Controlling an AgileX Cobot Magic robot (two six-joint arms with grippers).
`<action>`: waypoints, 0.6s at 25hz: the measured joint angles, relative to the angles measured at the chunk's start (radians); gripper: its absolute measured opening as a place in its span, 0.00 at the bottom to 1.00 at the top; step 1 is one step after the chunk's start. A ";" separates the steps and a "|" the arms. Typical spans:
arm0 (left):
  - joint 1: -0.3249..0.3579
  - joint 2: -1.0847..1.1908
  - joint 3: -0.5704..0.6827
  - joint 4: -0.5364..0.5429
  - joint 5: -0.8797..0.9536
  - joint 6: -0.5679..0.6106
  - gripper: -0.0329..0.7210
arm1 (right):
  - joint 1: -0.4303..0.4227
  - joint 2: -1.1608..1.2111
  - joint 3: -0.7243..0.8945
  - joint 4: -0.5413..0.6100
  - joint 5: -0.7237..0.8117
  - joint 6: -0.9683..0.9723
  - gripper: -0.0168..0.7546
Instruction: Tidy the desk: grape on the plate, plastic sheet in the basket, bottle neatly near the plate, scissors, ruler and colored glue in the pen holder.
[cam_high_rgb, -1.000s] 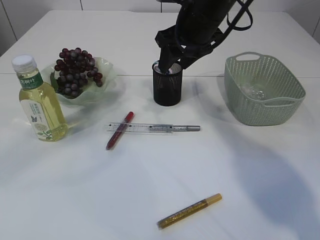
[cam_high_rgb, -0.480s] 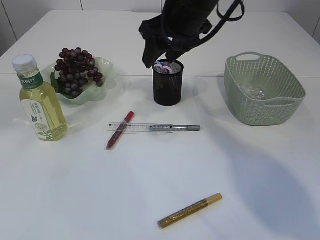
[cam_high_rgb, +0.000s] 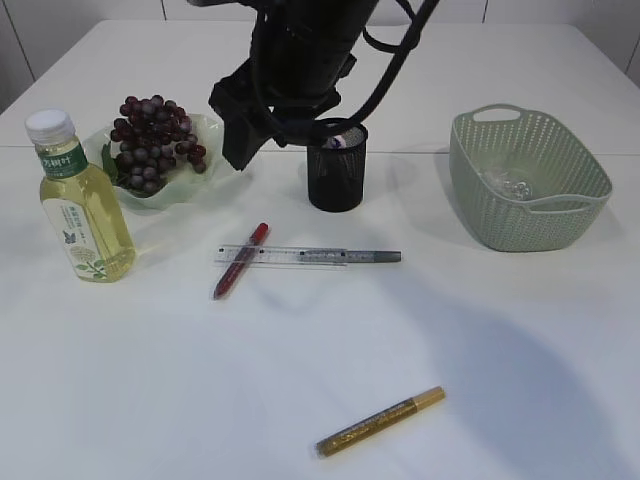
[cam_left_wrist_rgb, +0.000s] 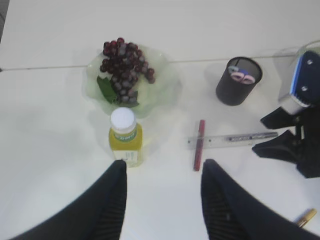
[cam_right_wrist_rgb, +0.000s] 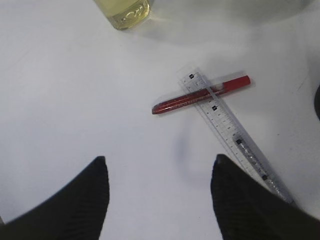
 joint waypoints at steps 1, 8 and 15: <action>0.012 -0.015 0.038 0.002 0.000 0.005 0.52 | 0.000 0.000 0.000 -0.004 0.000 -0.025 0.68; 0.022 -0.108 0.256 -0.039 0.000 0.017 0.51 | 0.002 0.029 0.000 -0.005 0.000 -0.180 0.68; 0.022 -0.212 0.347 -0.001 -0.002 0.019 0.43 | 0.002 0.049 0.000 -0.026 0.000 -0.264 0.68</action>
